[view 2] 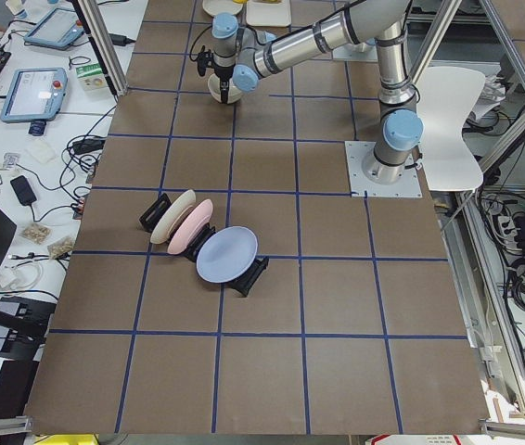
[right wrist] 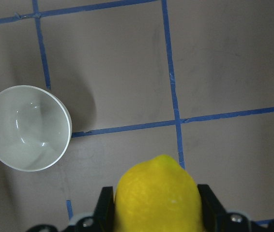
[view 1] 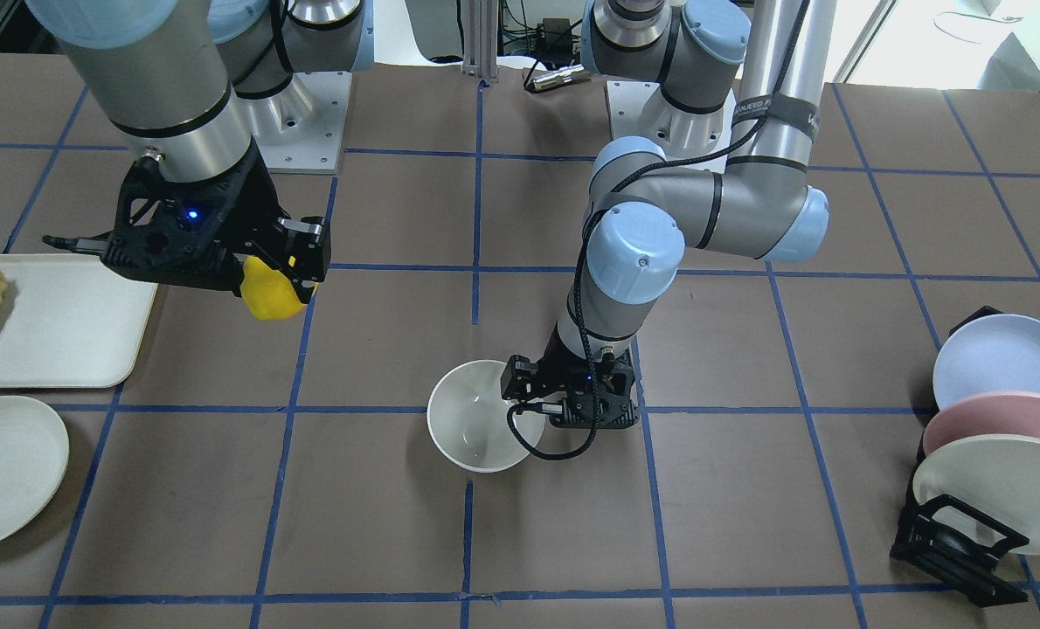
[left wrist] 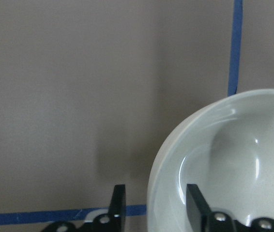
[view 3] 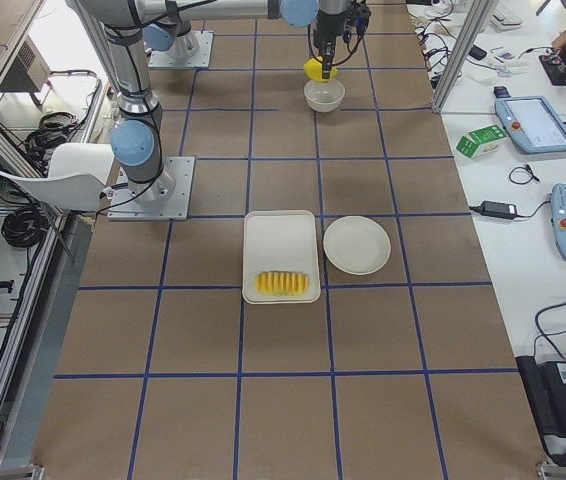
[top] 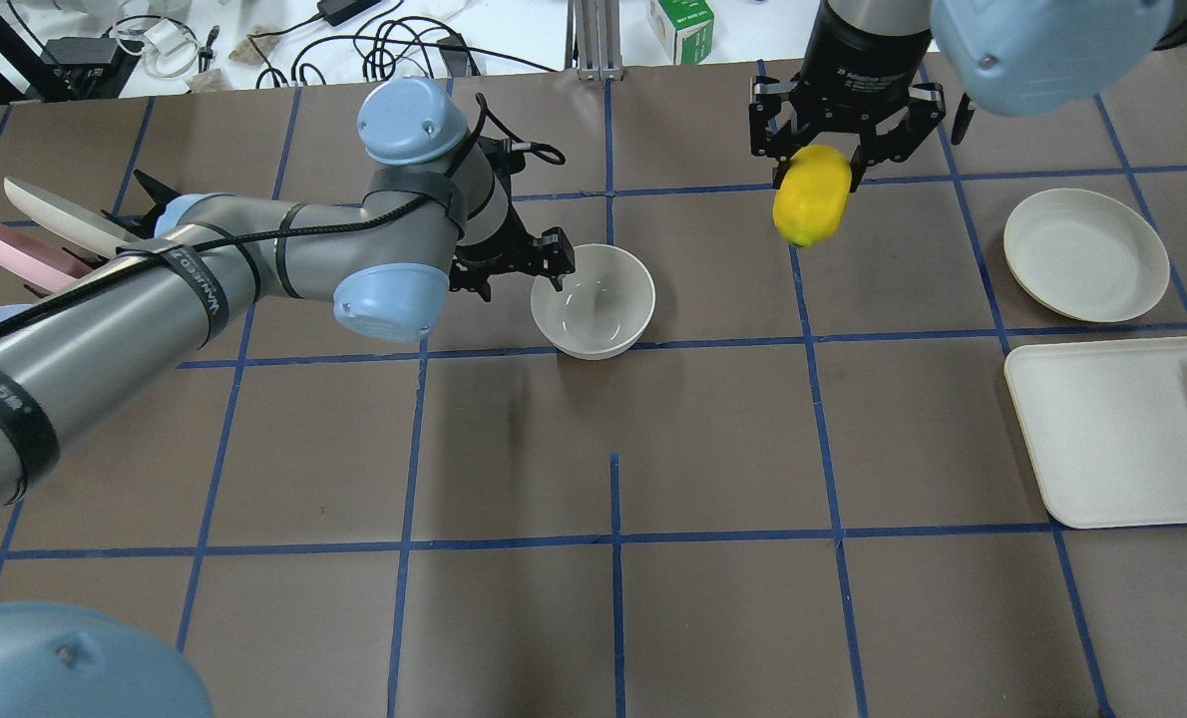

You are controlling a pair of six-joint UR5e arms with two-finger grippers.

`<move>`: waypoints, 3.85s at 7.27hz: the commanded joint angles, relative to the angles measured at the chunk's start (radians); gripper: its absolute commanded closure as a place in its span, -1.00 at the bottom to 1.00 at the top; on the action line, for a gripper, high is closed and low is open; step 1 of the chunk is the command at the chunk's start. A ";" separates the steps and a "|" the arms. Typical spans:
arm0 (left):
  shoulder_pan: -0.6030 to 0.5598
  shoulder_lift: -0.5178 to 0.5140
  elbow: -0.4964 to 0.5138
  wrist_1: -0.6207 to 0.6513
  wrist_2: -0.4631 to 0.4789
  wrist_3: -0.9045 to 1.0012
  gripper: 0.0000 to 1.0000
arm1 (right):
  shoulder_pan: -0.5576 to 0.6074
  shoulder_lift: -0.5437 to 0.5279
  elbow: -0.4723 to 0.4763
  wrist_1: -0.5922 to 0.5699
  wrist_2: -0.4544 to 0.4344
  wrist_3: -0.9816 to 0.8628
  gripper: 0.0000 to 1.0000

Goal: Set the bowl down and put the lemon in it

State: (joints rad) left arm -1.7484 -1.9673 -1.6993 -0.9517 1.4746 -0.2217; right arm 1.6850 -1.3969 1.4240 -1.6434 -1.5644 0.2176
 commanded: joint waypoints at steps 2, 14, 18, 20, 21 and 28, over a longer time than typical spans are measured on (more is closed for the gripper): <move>0.090 0.108 0.273 -0.500 0.081 0.128 -1.00 | 0.143 0.137 0.003 -0.173 -0.003 0.008 0.41; 0.133 0.377 0.207 -0.676 0.067 0.188 -1.00 | 0.300 0.447 0.053 -0.555 -0.019 0.020 -1.00; 0.135 0.398 0.202 -0.687 0.069 0.188 -1.00 | 0.248 0.122 0.059 -0.275 -0.034 0.003 -1.00; 0.133 0.404 0.190 -0.685 0.067 0.189 -1.00 | 0.124 -0.041 0.068 -0.054 -0.028 -0.006 -1.00; 0.132 0.412 0.175 -0.681 0.069 0.191 -1.00 | 0.051 -0.089 0.078 0.011 -0.022 -0.068 -1.00; 0.221 0.439 0.150 -0.673 0.079 0.234 -1.00 | -0.053 -0.215 0.182 -0.064 -0.017 -0.172 -1.00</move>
State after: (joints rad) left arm -1.5464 -1.5279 -1.5485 -1.6249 1.5526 -0.0144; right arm 1.6355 -1.6116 1.6077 -1.7100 -1.5822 0.0465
